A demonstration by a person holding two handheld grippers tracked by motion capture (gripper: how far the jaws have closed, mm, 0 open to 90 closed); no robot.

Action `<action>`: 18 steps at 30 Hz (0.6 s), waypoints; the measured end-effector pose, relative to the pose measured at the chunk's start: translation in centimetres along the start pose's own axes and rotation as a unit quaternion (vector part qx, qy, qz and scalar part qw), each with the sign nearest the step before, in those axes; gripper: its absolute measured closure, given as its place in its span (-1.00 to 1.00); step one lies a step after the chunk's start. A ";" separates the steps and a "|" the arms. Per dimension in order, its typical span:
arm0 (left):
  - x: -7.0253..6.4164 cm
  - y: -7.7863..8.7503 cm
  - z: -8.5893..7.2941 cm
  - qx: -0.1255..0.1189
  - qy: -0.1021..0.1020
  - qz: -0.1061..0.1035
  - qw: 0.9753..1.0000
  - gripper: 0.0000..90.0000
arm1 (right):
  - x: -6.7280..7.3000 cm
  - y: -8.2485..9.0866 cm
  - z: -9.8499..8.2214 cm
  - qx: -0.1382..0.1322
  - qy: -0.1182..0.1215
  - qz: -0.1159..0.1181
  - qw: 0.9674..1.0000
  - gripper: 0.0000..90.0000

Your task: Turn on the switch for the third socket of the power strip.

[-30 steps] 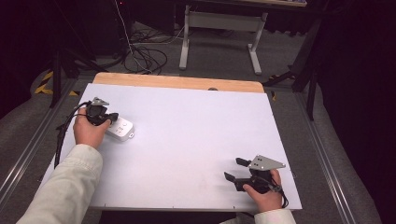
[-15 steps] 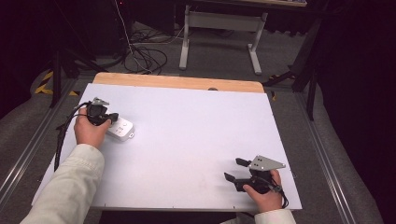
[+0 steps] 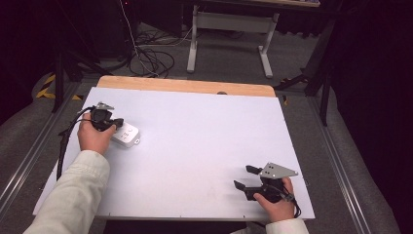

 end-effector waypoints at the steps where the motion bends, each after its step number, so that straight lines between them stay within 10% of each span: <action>1: 0.0 0.0 -0.1 -0.001 0.001 0.000 1.000 1.00 | 0.0 0.0 0.0 0.001 0.000 0.000 1.000 -0.42; 18: -0.1 0.2 0.2 0.003 0.001 0.006 1.000 1.00 | 0.0 0.0 -0.1 0.001 -0.001 0.001 1.000 -0.42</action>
Point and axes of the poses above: each handheld gripper's, and its own axes: y roughly backward along the jaws, z roughly out of its top, x roughly to its left, the point moved 2 cm from there along -y, roughly forward along the jaws, and after that the axes turned 13 degrees about -y, right-handed, at the moved point
